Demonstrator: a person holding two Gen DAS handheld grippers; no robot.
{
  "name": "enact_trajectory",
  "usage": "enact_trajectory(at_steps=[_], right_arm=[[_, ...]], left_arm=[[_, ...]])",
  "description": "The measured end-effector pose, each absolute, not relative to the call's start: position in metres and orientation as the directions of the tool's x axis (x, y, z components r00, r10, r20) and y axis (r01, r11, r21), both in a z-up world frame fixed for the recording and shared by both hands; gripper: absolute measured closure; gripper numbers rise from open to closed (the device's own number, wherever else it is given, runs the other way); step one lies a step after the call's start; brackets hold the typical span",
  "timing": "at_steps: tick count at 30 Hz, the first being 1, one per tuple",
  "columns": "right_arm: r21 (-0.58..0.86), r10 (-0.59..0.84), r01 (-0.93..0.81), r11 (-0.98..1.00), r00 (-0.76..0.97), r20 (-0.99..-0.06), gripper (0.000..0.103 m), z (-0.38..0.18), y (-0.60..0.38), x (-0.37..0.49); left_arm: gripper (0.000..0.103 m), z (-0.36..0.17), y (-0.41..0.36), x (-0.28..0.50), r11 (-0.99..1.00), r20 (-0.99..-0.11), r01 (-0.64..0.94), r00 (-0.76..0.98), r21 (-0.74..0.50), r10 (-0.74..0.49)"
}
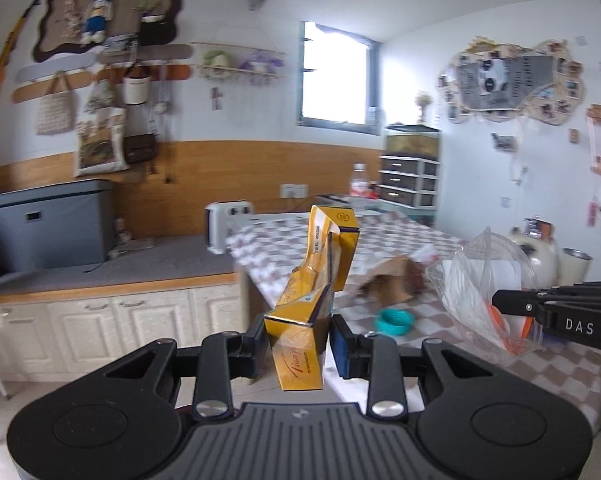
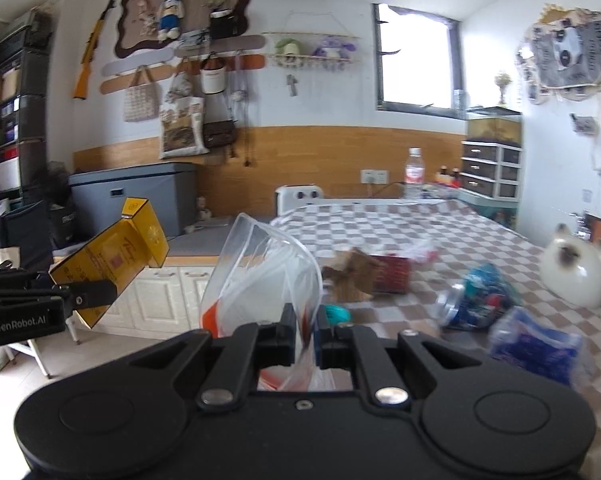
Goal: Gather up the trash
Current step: 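Carry the yellow box and plastic bag with both tools over the wastebasket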
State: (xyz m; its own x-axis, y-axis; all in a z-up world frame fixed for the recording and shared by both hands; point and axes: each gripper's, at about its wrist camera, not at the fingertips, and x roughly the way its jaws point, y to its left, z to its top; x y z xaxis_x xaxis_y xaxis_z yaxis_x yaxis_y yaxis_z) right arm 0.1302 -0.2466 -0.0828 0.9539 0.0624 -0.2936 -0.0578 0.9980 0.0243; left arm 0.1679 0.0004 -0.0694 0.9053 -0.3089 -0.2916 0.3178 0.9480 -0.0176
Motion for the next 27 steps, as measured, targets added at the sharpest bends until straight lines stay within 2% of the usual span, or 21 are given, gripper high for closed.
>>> enact_trajectory(at_steps=[12,19,22,27], right_arm=[[0.080,0.216,-0.201,0.976,0.898,-0.384,0.094,-0.117,-0.165,0.193],[0.135,0.280,-0.246,0.960,0.808,-0.519,0.094,-0.145,-0.126,0.240],[0.158,0.314,-0.276,0.948,0.741,-0.593,0.094,-0.141,-0.114,0.265],[0.146,0.324,-0.305,0.941,0.690,-0.647,0.094,-0.124,-0.094,0.302]], left_arm=[[0.069,-0.097,0.082,0.196,0.991,-0.361,0.123,0.923,-0.057,-0.135],[0.069,-0.120,0.109,0.231,0.993,-0.449,0.071,0.887,-0.089,-0.104],[0.069,-0.130,0.115,0.248,0.995,-0.492,0.053,0.866,-0.089,-0.090],[0.069,-0.139,0.124,0.282,0.991,-0.559,0.041,0.823,-0.128,-0.106]])
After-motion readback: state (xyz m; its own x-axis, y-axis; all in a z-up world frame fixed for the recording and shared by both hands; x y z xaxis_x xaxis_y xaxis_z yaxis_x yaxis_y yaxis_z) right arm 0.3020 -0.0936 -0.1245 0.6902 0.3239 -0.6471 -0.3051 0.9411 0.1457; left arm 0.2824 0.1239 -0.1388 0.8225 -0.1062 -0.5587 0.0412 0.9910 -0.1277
